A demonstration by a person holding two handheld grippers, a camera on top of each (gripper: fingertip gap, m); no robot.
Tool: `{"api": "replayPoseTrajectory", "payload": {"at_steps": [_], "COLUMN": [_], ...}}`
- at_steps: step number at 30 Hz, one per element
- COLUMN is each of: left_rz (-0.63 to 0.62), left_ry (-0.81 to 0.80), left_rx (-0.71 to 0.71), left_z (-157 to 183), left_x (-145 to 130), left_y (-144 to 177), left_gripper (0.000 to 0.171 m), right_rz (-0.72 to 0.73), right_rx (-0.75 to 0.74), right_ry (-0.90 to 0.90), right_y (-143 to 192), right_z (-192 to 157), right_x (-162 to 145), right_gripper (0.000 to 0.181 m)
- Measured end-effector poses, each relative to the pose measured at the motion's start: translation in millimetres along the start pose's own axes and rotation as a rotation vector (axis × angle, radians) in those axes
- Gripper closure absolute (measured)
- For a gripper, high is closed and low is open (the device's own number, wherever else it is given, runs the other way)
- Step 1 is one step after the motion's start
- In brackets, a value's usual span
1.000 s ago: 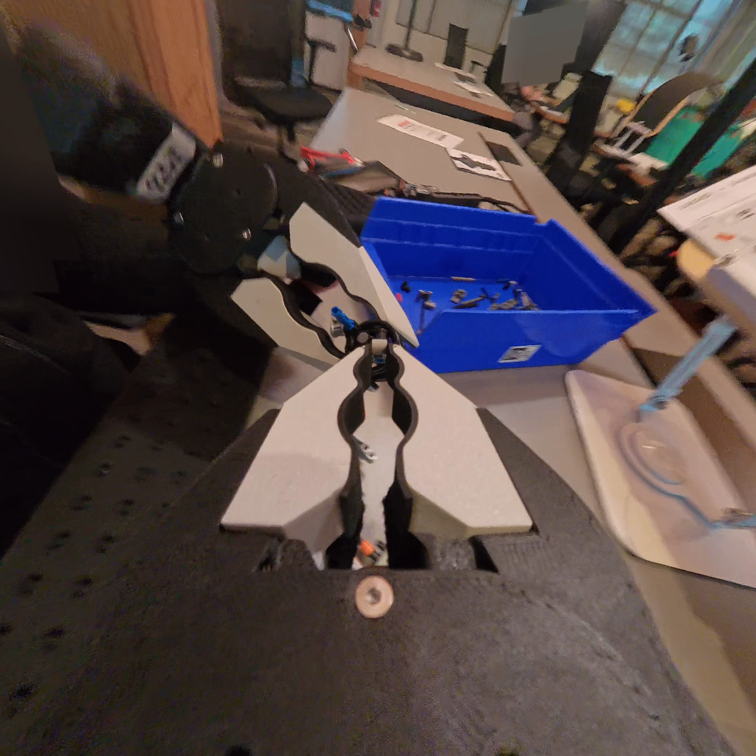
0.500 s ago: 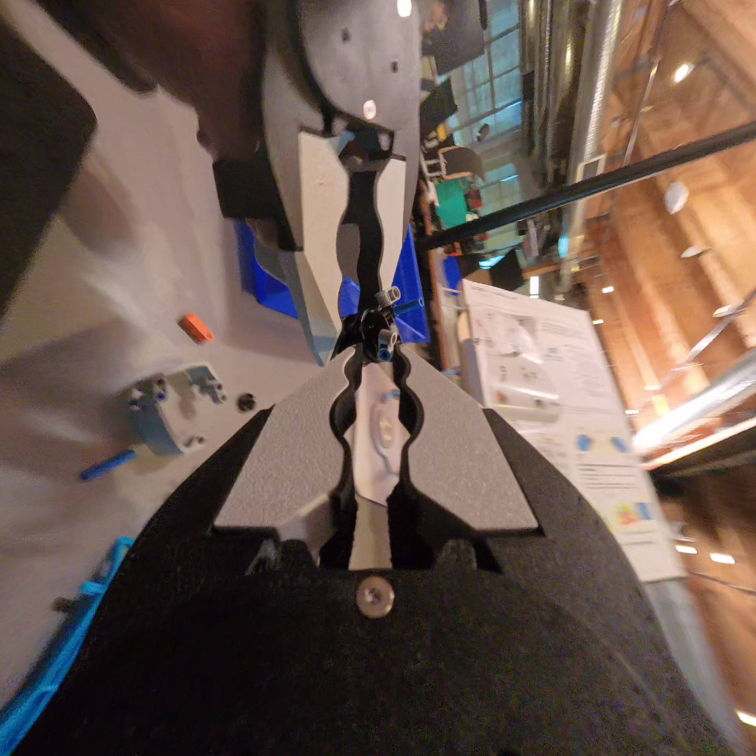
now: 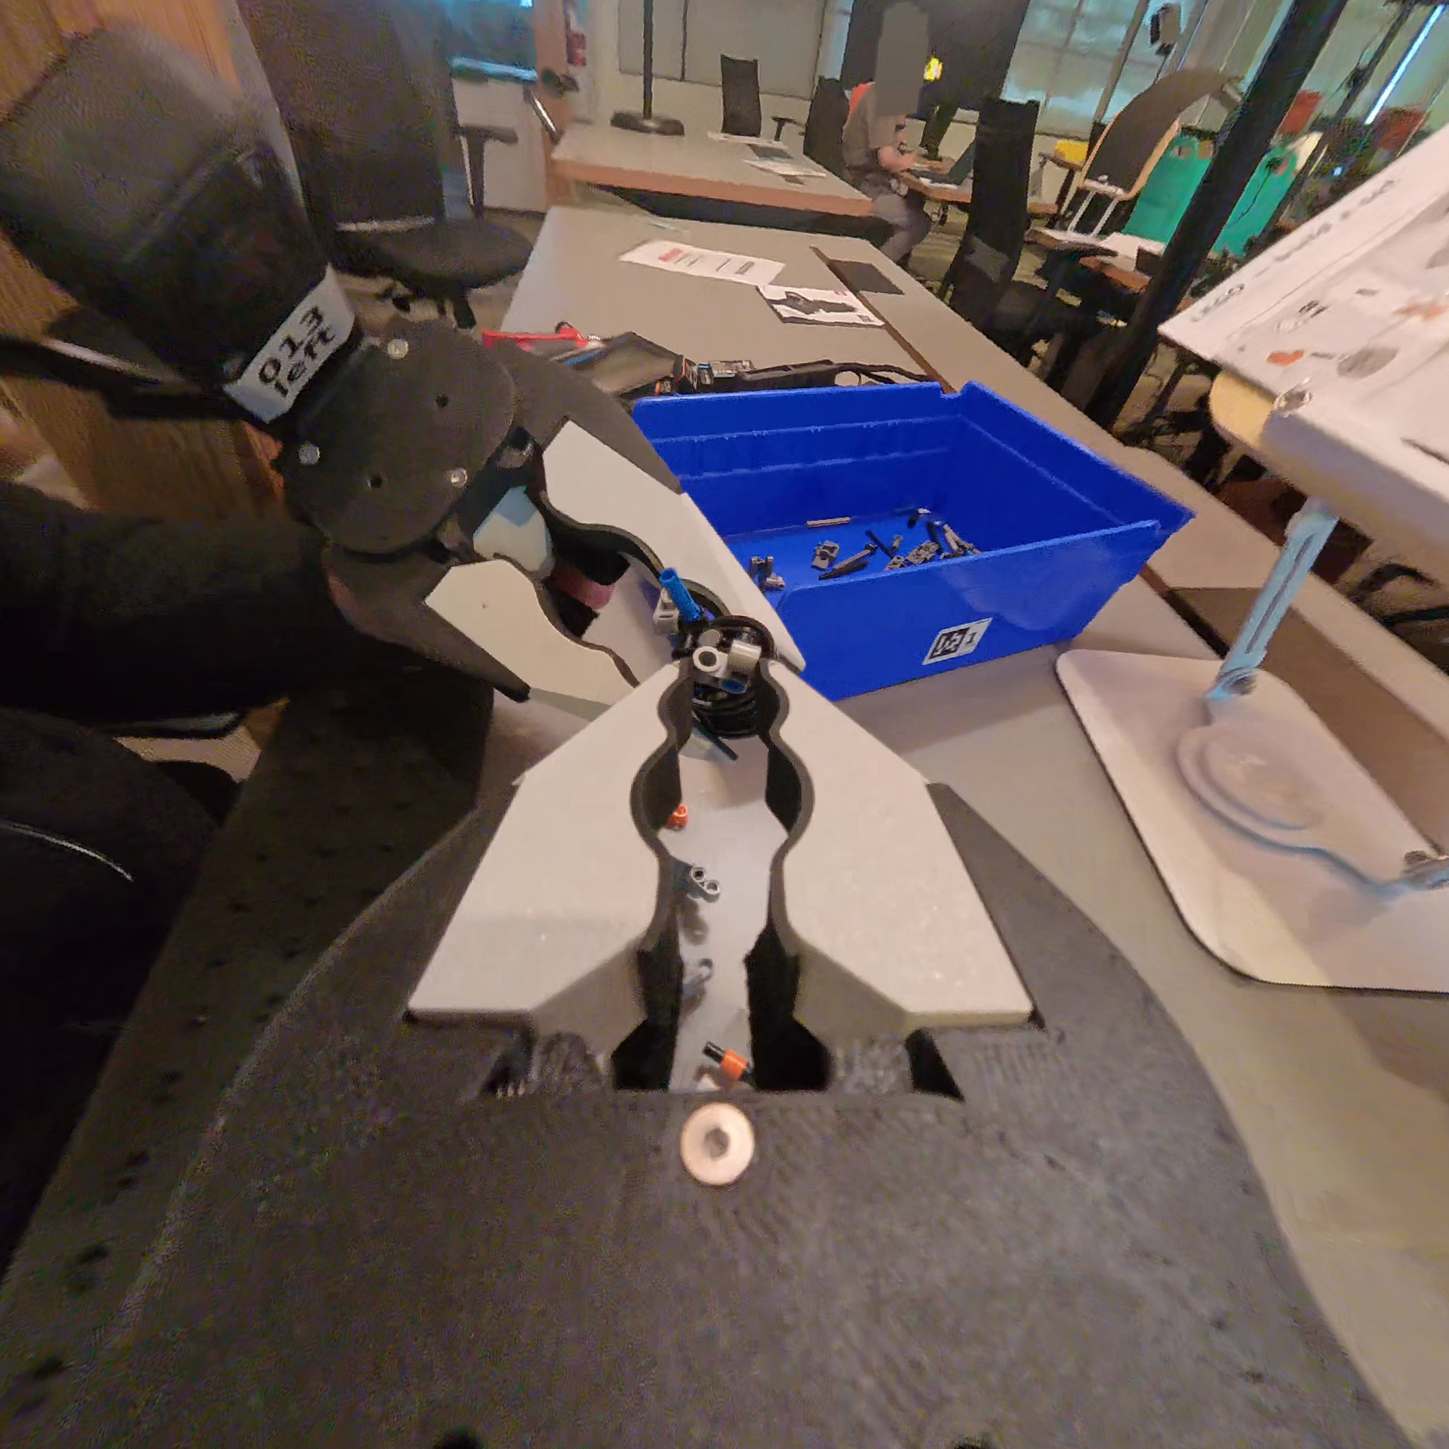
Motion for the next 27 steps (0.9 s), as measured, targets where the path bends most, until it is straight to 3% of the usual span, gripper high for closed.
{"api": "replayPoseTrajectory", "payload": {"at_steps": [3,6,15,21,27], "left_rz": [-0.024,-0.036,-0.041,-0.021,-0.022], "left_ry": [-0.024,-0.040,-0.005,0.011,0.009], "left_rx": [0.020,0.028,0.001,0.011,0.004], "left_z": [-0.9,-1.2,-2.0,-4.4,-4.4], "left_x": [-1.1,-0.9,-0.7,3.3,3.7], "left_y": [-2.4,-3.7,-7.1,-4.5,-4.5], "left_gripper": [0.142,0.142,0.142,0.142,0.142], "right_rz": [-0.002,-0.020,-0.128,-0.083,-0.092], "right_rx": [-0.013,-0.076,-0.469,-0.401,-0.401], "right_ry": [-0.007,0.101,0.808,0.647,0.672], "right_y": [-0.4,-0.5,-6.7,-1.6,-1.4], "right_z": [2.4,0.1,-13.8,-8.9,-9.3], "right_x": [-1.2,-1.4,-7.8,-2.3,-2.8], "right_gripper": [0.169,0.170,0.171,0.170,0.171]}}
Point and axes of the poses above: each gripper's, where its closed fingertips meet, y back along the fingers, x out of its top, z = x × y across the jaws, the point moved 5 cm from there along y, back along the fingers, and after that the axes turned 14 degrees about -y, right-handed, at the moved point
